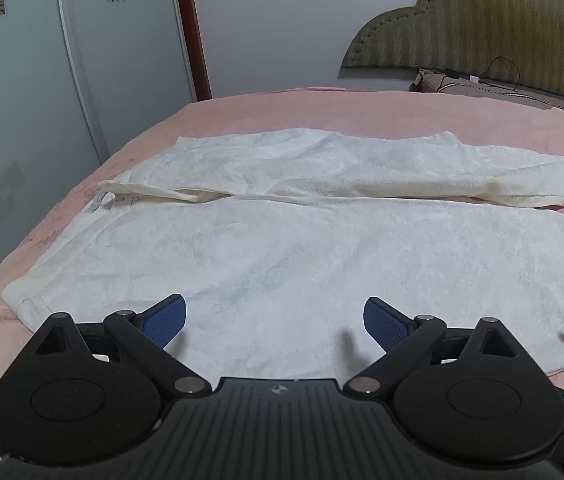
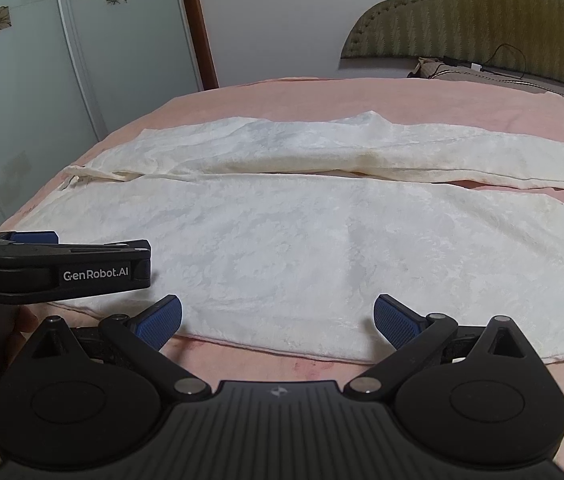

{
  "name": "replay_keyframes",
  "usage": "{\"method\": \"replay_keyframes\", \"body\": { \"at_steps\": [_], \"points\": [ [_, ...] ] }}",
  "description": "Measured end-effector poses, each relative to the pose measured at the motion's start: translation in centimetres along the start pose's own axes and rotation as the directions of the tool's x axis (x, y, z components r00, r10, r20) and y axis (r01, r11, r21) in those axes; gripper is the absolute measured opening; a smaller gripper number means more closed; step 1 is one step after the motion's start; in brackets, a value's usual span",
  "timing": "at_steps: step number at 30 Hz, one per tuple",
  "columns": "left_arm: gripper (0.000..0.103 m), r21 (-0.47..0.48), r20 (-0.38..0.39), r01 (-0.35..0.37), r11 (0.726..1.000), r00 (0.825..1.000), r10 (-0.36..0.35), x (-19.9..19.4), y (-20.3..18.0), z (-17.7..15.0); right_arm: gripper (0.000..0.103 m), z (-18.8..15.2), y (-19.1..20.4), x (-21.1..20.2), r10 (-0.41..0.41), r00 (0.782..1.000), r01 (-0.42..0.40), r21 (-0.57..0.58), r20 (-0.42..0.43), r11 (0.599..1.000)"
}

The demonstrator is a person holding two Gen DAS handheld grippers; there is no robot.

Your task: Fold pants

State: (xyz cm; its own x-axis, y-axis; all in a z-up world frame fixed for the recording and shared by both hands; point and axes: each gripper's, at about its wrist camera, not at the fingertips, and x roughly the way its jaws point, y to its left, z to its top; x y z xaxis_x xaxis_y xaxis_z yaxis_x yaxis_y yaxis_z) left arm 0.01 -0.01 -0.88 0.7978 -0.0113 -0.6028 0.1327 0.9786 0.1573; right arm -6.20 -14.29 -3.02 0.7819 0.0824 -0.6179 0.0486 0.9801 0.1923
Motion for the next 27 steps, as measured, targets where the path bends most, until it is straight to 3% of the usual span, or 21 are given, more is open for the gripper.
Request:
{"method": "replay_keyframes", "body": {
  "at_steps": [15, 27],
  "points": [
    [0.098, 0.004, -0.014, 0.008, 1.000, 1.000, -0.008, 0.2, -0.2, -0.3, 0.103, 0.0, 0.1, 0.0, 0.003, 1.000, -0.003, 0.001, -0.004, 1.000],
    [0.098, 0.015, -0.016, -0.001, 1.000, 1.000, 0.001, 0.8, -0.1, -0.3, 0.103, 1.1, -1.1, 0.1, 0.056, 0.998, -0.056, 0.003, 0.025, 0.998]
  ]
}}
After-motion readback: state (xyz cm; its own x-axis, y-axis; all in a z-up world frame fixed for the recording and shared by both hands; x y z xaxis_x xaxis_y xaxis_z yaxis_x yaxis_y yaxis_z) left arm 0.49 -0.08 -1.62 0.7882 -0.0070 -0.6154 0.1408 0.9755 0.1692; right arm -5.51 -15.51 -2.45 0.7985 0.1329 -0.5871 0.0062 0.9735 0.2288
